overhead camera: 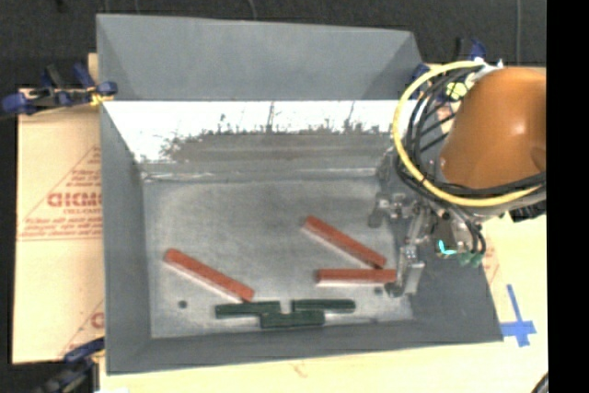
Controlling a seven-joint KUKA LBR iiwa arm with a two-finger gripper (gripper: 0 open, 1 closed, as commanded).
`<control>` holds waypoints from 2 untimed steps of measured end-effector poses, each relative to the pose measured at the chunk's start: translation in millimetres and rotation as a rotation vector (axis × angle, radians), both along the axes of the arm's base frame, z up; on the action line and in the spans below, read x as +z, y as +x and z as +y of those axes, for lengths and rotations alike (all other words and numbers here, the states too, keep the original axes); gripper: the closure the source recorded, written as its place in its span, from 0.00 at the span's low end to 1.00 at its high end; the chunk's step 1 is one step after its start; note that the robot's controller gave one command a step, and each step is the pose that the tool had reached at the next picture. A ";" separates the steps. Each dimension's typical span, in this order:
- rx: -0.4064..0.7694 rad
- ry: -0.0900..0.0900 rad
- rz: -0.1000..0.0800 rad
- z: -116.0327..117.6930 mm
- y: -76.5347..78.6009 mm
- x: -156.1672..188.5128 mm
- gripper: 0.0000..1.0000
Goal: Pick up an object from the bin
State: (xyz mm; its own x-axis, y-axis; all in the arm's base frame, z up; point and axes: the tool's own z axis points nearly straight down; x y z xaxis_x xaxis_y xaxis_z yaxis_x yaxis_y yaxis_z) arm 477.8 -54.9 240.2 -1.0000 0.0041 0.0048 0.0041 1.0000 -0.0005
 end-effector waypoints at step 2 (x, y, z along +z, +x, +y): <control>-0.017 -0.002 -0.016 -16.1 34.1 -59.9 0.00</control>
Offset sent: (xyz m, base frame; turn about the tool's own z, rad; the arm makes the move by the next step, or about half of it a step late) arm 0.0802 -0.0405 -0.1702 0.0401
